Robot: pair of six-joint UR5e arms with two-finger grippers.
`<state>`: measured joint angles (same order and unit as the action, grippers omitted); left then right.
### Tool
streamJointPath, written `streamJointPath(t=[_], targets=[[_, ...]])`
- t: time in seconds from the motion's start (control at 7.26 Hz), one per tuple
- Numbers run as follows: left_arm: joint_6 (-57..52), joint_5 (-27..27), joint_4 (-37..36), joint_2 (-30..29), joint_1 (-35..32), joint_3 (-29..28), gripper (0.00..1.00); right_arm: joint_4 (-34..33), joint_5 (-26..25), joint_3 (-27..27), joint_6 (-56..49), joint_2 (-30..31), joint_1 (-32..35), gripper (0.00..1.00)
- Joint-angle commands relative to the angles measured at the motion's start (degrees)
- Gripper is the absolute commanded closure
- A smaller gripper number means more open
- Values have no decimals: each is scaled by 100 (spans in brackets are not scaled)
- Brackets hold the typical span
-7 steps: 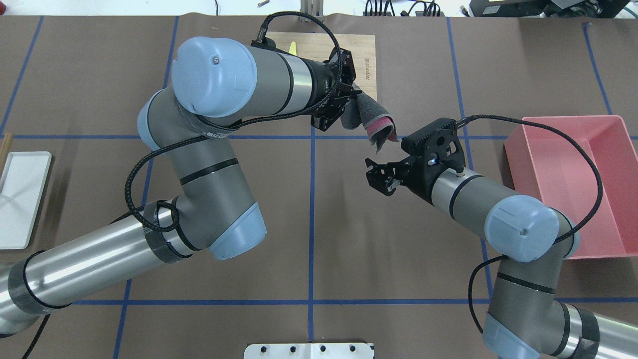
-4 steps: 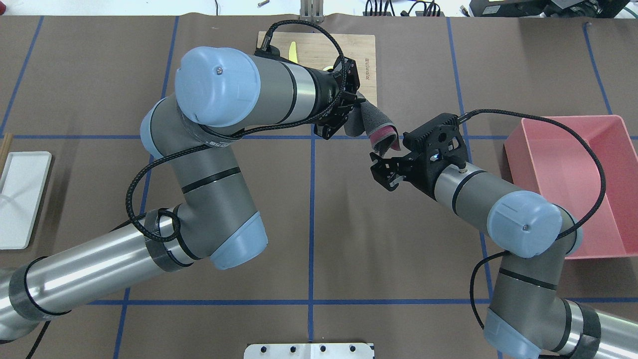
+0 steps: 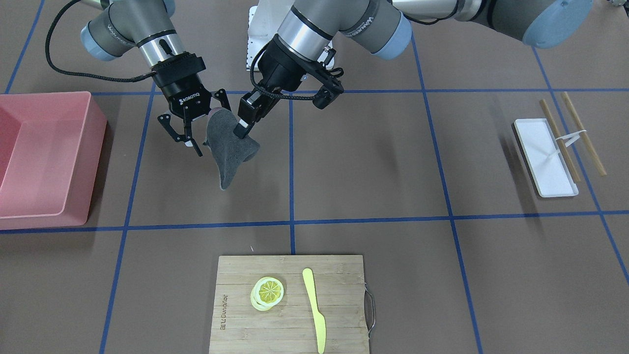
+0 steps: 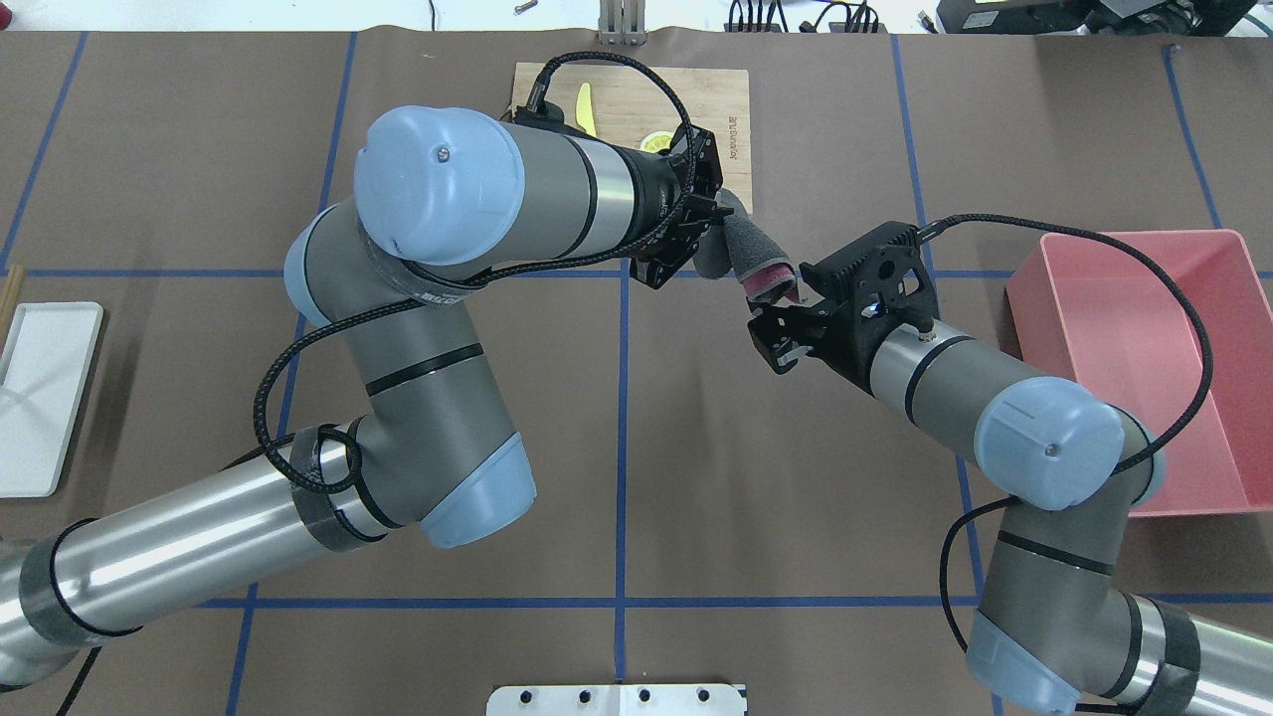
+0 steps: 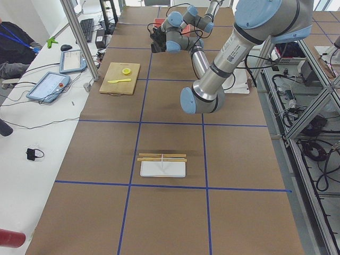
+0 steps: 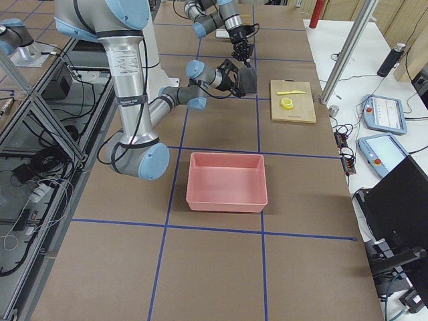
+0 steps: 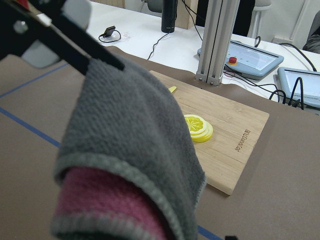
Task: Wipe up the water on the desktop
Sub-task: 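Reach the right gripper to the towel and grasp it beside the left gripper, then open the left gripper and withdraw it while the right gripper pulls the towel away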
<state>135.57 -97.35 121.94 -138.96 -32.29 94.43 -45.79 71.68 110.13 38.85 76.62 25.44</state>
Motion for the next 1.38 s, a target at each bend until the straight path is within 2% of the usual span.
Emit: streamJointPath(t=[0.0,0.28,0.41,0.55,0.96,1.1,1.24], targets=[[4,6,5,0,65,66,100,0,-13,8,0,11,5,47],[5,6,5,0,74,67,100,0,-48,17,0,28,5,72],[5,6,5,9,74,67,100,9,-40,26,0,37,5,93],[5,6,5,18,74,67,100,35,-31,26,0,63,14,100],[-274,-29,5,253,56,206,100,44,-22,44,0,116,23,100],[-938,-55,-4,621,48,538,75,44,-14,52,0,125,23,100],[-1380,-56,-4,894,39,715,38,44,-13,52,0,116,23,100]])
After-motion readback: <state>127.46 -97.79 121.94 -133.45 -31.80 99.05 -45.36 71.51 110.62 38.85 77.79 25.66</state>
